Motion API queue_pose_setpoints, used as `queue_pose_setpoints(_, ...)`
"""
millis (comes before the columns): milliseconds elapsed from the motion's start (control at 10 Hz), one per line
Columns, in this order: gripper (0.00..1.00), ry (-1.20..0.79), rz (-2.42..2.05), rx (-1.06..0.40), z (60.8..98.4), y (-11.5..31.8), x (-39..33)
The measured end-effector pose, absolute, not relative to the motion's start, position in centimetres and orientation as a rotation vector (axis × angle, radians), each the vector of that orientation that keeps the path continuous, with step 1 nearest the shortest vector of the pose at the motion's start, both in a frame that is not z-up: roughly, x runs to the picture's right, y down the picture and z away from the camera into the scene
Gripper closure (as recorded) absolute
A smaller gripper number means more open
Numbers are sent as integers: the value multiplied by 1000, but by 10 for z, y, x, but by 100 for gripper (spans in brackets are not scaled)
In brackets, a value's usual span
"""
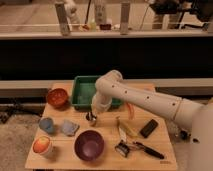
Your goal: Stack cups on top of each other
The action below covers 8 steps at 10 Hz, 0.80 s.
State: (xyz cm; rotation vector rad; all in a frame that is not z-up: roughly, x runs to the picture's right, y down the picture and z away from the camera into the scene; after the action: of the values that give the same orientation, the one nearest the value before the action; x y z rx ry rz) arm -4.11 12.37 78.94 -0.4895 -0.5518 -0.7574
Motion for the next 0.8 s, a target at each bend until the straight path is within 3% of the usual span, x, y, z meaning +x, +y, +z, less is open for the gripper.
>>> queue_pose_setpoints(800,20,-544,-935,-498,794,181,-35)
